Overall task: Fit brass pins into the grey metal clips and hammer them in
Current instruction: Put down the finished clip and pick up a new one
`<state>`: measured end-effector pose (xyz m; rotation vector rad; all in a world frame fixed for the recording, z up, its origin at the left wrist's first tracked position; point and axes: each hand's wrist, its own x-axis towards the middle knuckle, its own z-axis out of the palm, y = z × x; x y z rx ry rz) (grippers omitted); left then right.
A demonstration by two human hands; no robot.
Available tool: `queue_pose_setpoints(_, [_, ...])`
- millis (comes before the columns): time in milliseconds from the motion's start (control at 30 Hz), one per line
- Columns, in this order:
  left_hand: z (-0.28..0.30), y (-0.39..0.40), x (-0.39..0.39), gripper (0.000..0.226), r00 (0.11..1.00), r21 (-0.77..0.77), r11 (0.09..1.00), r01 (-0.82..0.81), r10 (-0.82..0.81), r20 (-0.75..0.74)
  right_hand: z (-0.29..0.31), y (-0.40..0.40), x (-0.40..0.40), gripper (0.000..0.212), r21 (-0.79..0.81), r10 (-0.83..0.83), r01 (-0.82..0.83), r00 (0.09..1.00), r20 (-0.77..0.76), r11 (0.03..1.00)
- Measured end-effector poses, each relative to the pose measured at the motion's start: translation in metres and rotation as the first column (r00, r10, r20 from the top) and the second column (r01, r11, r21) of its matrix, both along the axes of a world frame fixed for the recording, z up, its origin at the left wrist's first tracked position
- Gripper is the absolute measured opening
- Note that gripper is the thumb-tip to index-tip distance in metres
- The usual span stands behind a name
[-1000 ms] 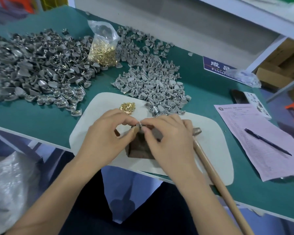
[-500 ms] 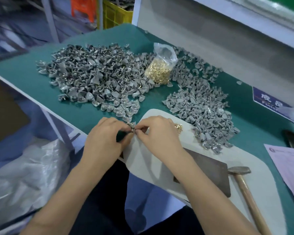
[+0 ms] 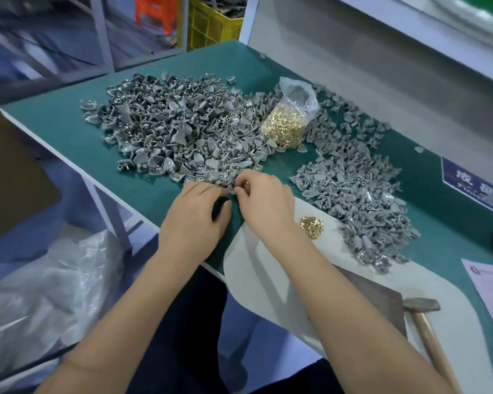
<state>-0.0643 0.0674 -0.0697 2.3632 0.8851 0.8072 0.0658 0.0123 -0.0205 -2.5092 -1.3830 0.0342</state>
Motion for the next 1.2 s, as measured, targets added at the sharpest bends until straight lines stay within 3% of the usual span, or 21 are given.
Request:
queue_pose_setpoints(100, [0.000,-0.002,0.000,0.018,0.999,0.019,1.000,-0.023,0.022,0.037,0.002,0.005,0.004,0.011,-0.007,0.006,-0.005,1.000,0.023,1.000])
queue_pose_setpoints(233, [0.004,-0.005,-0.001,0.012,0.998,0.033,0.999,0.010,-0.012,0.066,0.016,-0.015,0.018,0.019,0.048,0.021,-0.014,0.989,-0.149,0.999])
queue_pose_setpoints(333, [0.011,-0.014,0.003,0.009,0.994,-0.038,0.998,0.057,-0.053,0.092,0.027,-0.047,0.040,0.020,0.121,-0.028,0.050,0.984,-0.178,0.991])
queue_pose_setpoints(467, [0.023,-0.033,0.022,0.012,0.974,-0.121,0.967,0.224,-0.216,0.073,0.037,-0.099,0.070,0.019,0.180,-0.154,0.189,0.969,-0.194,0.965])
queue_pose_setpoints(600, [0.031,-0.057,0.048,0.010,0.919,-0.213,0.896,0.389,-0.393,0.022,0.034,-0.140,0.079,0.018,0.131,-0.225,0.254,0.953,-0.201,0.958])
queue_pose_setpoints(733, [0.029,-0.078,0.073,0.011,0.918,-0.231,0.897,0.377,-0.396,-0.038,0.023,-0.164,0.074,0.018,0.103,-0.279,0.305,0.937,-0.210,0.947])
queue_pose_setpoints(933, [0.026,-0.088,0.092,0.014,0.954,-0.120,0.959,0.258,-0.272,-0.122,0.005,-0.175,0.063,0.017,0.175,-0.402,0.446,0.884,-0.237,0.878])
queue_pose_setpoints(1200, [0.028,-0.100,0.091,0.012,0.913,0.166,0.925,0.342,-0.285,-0.292,0.008,-0.178,0.060,0.020,0.167,-0.403,0.444,0.886,-0.229,0.880])
